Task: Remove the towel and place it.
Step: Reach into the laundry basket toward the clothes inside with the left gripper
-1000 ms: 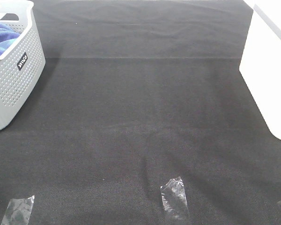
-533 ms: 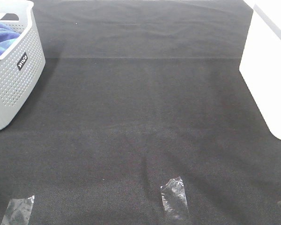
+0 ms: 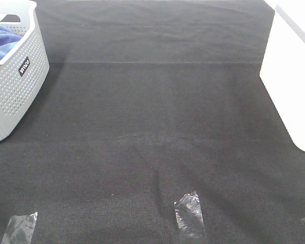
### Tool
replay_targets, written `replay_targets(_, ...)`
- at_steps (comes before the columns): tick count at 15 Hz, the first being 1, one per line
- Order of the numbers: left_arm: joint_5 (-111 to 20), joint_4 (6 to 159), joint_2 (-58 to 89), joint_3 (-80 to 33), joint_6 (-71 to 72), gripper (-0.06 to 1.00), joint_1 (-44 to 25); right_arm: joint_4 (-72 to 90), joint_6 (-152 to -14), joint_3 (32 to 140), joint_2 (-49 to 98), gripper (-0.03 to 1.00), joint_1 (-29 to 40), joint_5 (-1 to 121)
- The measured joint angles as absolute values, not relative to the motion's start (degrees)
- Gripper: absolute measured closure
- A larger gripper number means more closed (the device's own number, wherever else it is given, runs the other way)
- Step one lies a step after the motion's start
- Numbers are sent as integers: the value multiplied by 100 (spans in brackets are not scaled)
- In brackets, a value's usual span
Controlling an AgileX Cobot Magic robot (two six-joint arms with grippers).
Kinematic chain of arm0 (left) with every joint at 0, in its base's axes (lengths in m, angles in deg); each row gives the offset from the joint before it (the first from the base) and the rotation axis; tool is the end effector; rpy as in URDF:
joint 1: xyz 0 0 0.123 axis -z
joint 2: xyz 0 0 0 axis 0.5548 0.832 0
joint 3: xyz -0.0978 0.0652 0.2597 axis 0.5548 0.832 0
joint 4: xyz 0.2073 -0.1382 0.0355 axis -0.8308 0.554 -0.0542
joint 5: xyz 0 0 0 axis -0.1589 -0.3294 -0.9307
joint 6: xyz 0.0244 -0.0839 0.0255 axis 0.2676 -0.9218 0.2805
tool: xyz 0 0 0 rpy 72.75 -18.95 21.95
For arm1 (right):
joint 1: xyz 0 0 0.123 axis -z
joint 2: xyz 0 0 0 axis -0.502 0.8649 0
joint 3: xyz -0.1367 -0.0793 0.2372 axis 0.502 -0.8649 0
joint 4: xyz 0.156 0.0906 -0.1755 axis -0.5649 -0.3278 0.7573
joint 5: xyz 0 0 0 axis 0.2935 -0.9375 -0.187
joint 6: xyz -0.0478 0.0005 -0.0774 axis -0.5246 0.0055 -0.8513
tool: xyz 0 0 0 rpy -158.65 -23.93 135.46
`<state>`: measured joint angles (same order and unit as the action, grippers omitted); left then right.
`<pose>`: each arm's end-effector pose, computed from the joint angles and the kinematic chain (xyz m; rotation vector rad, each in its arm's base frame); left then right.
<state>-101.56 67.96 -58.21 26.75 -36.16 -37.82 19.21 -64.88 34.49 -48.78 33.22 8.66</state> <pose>-0.0066 0.0006 0.2811 -0.1124 2.0116 0.0376 -0.0062 -0.0031 0.2780 -0.0253 2.0403 -0.1384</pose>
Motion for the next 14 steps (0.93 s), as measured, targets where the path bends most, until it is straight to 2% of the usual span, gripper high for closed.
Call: replay_targets(14,-10156,6796,-5821,2675,-3616,-5,-3782,1927,-6419,3449,-4878,24,3196,866)
